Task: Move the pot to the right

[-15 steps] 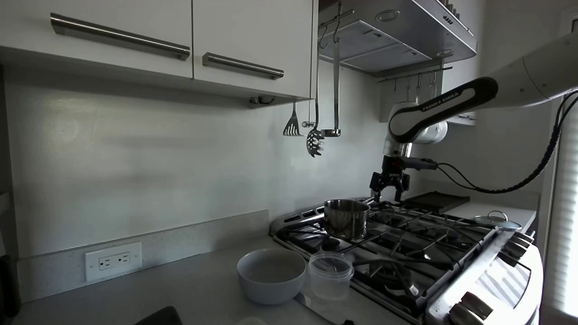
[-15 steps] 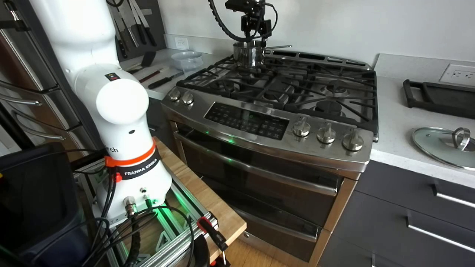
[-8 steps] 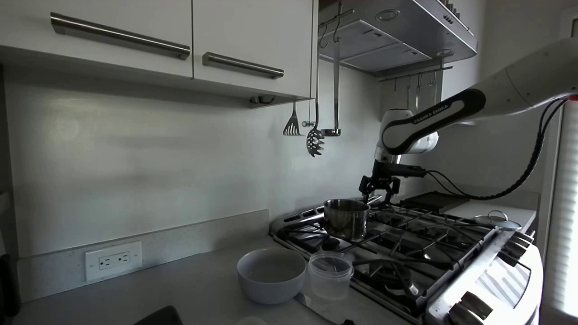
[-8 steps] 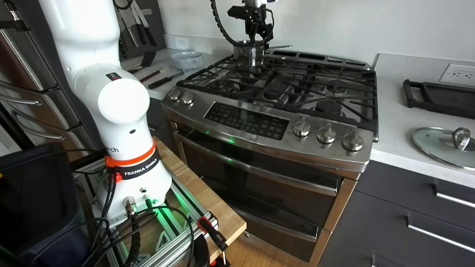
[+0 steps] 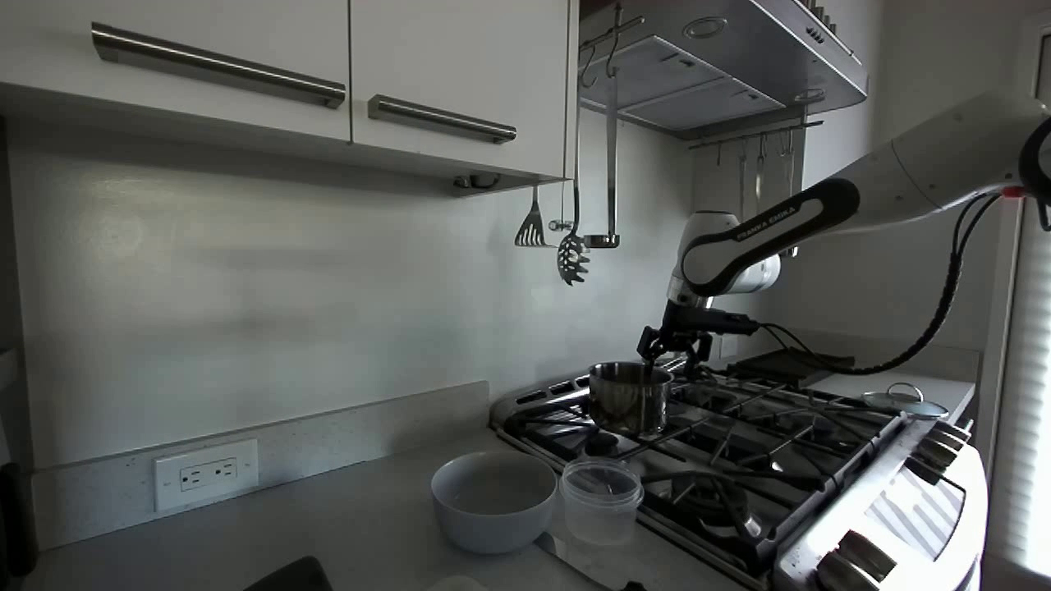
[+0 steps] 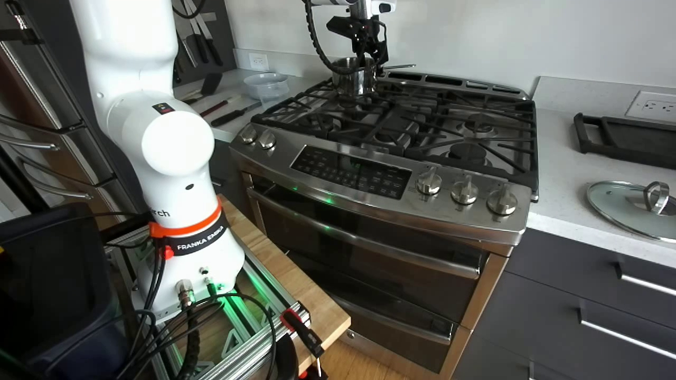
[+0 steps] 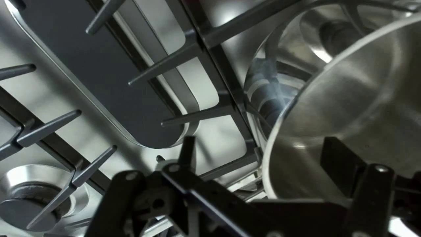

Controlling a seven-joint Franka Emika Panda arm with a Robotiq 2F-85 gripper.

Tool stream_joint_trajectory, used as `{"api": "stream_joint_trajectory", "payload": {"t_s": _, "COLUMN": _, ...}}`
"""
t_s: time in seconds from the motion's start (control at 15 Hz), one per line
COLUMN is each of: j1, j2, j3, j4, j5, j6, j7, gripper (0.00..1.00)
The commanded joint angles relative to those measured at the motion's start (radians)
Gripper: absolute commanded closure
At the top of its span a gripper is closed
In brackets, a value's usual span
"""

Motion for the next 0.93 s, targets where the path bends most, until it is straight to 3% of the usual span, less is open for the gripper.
{"api": "stream_joint_trajectory", "payload": {"t_s": 0.0, "j1": 0.016, "j2": 0.039, "j3": -0.012, "j4": 0.026, "j5": -0.009, "j6": 0.02, "j7": 0.034, "gripper": 0.29}}
{"api": "stream_joint_trajectory", "payload": {"t_s": 0.07, "j1": 0.017, "j2": 0.044, "j3": -0.013, "j4": 0.031, "j5": -0.009, "j6": 0.021, "j7": 0.038, "gripper": 0.3}}
{"api": "stream_joint_trajectory", "payload": {"t_s": 0.67, "j1": 0.019, "j2": 0.072, "j3": -0.024, "j4": 0.055, "j5": -0.007, "j6": 0.024, "j7": 0.037, "gripper": 0.99}}
{"api": "stream_joint_trajectory", "payload": {"t_s": 0.87, "j1": 0.019, "j2": 0.071, "j3": -0.028, "j4": 0.051, "j5": -0.009, "j6": 0.029, "j7": 0.042, "gripper": 0.99}}
